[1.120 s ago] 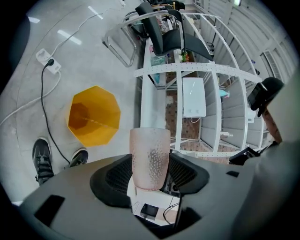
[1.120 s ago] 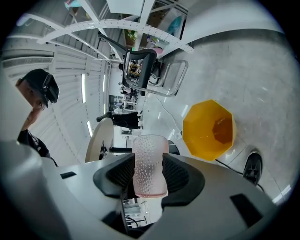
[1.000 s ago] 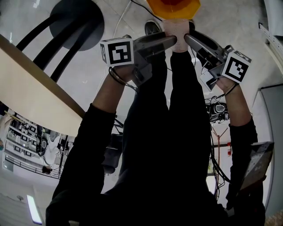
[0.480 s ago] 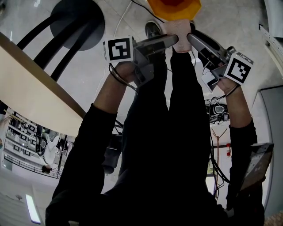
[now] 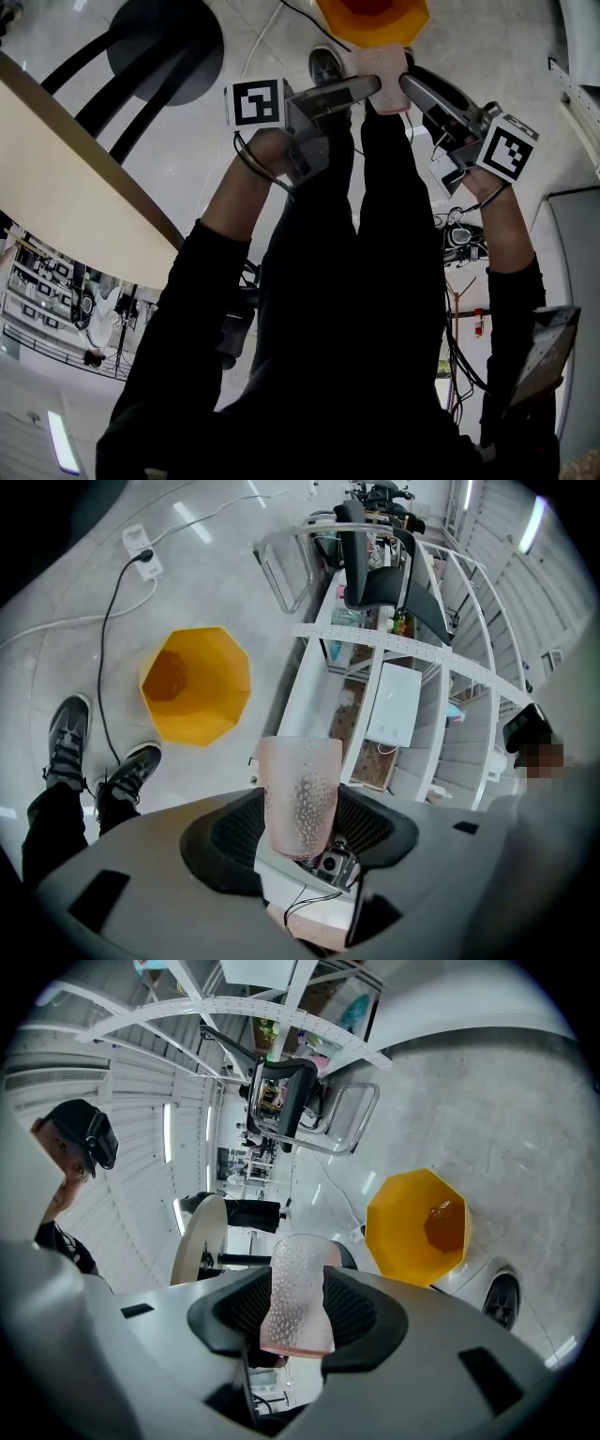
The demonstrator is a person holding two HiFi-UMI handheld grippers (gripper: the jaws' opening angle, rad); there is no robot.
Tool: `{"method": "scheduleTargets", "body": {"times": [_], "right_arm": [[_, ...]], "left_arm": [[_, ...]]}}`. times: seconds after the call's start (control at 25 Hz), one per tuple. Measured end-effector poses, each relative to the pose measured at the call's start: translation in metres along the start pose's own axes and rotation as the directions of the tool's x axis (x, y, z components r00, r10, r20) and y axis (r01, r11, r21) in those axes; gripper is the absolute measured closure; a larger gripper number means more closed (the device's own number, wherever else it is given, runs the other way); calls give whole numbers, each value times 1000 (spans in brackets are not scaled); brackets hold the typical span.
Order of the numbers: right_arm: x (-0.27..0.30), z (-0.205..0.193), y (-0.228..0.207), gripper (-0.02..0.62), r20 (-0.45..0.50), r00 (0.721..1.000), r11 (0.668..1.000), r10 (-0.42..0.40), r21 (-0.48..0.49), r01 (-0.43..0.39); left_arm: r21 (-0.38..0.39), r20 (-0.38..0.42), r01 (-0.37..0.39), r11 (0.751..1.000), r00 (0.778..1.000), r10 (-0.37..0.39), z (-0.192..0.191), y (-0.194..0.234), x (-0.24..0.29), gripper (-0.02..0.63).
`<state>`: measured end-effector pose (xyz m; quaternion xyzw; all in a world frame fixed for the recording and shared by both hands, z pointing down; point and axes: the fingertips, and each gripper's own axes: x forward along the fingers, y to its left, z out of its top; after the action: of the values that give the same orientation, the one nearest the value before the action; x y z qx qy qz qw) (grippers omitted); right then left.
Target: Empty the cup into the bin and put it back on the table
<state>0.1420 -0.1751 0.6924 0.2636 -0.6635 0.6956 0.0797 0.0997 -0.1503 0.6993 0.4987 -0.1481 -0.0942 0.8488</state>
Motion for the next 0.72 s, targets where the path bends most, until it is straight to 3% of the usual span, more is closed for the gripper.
{"method": "scheduleTargets", "body": {"times": [0.72], "right_arm": [[0, 4, 7, 416, 8, 1000, 1000, 11, -28, -10]], "left_arm": [[46, -9, -9, 999, 1000, 9, -2, -4, -3, 347]]}}
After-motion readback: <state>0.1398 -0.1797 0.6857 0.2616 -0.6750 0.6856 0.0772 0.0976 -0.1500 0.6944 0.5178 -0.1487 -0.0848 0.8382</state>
